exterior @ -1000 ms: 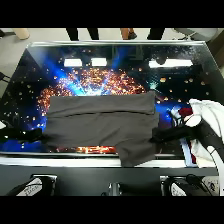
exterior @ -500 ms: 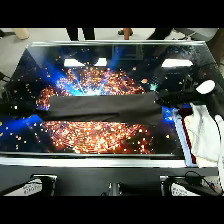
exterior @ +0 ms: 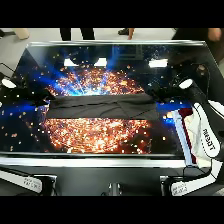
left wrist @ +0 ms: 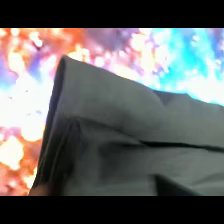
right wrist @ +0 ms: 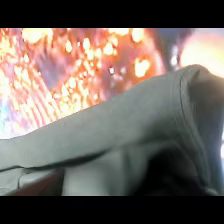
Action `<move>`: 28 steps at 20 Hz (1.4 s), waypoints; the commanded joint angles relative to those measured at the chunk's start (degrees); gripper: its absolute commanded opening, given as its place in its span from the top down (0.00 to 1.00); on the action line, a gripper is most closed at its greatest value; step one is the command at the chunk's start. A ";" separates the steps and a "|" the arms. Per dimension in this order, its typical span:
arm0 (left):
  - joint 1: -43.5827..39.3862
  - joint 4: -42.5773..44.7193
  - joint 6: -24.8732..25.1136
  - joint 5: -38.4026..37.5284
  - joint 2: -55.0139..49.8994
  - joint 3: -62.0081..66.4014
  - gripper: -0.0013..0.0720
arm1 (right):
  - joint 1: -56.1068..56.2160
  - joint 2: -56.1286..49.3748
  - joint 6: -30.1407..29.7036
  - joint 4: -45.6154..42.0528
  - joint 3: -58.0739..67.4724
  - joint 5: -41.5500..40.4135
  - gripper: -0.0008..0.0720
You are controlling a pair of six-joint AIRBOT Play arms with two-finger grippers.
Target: Fold the shirts.
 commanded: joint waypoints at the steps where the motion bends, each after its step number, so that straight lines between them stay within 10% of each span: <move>1: 1.60 0.07 -0.20 -1.31 -1.31 3.19 0.00 | -2.29 1.14 -3.17 -3.67 1.38 3.72 0.01; 6: 3.91 0.00 -0.15 -2.67 5.79 4.00 0.00 | -7.13 -1.79 -1.05 -9.57 1.46 18.71 0.00; 12: -0.02 -0.15 1.38 -4.59 14.27 4.00 0.00 | 0.15 -7.17 1.03 -5.60 1.46 11.96 0.02; 13: -1.14 -0.15 1.36 -4.57 15.02 4.00 0.00 | 1.09 -7.50 2.54 -4.76 1.46 10.93 0.10; 15: -3.78 -0.15 1.36 -4.52 14.95 3.96 0.01 | 1.75 -7.32 3.08 -1.60 1.79 10.47 0.79; 16: -5.44 -0.15 1.33 -4.04 14.60 3.54 0.20 | 1.64 -6.69 3.02 0.13 2.58 11.45 0.95; 18: -9.79 -0.42 1.33 -1.27 13.75 1.51 0.96 | 1.66 -3.61 1.46 -0.07 5.51 13.73 0.95; 28: -40.44 -23.39 1.33 18.14 0.31 -5.79 0.95 | 1.70 19.87 4.44 -1.01 10.10 28.83 0.95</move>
